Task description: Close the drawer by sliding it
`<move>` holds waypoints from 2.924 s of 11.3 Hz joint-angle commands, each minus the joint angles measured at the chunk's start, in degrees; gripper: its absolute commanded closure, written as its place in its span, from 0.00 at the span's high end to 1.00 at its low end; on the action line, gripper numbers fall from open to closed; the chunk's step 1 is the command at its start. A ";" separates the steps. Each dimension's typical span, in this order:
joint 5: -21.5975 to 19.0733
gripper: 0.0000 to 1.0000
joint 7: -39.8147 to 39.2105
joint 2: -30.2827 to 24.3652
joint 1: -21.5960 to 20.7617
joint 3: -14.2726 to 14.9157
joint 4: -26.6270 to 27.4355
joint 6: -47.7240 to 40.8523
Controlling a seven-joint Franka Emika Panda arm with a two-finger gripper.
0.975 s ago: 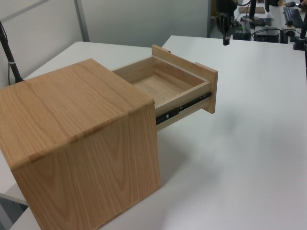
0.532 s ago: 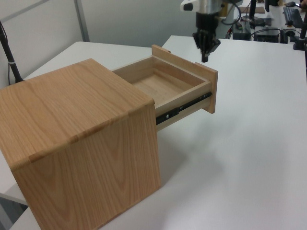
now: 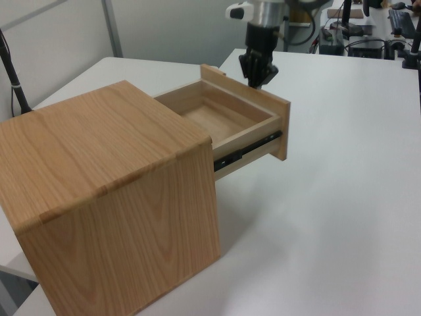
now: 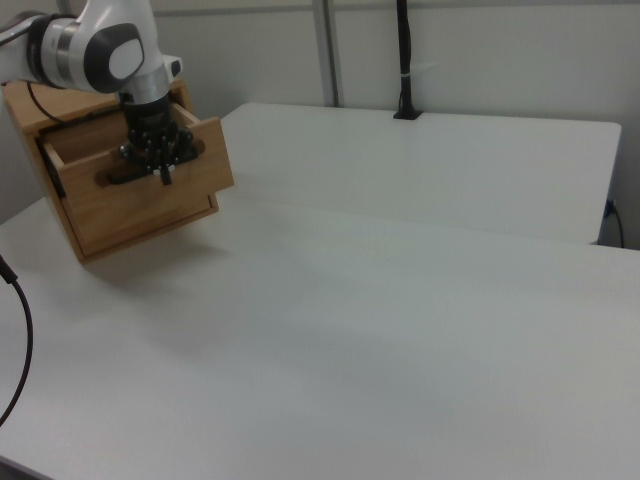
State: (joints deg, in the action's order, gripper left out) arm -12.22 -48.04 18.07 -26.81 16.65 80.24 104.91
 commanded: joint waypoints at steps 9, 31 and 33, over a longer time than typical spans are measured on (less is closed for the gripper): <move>-0.79 0.00 12.34 14.35 -2.81 -7.94 -10.19 22.32; 0.88 0.10 16.66 -7.39 8.41 -14.10 6.64 6.04; 1.23 0.36 21.38 -14.09 14.64 -13.92 11.85 1.99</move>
State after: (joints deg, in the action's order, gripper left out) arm -11.95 -30.21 14.36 -18.44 3.63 81.15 109.65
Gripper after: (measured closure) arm 0.885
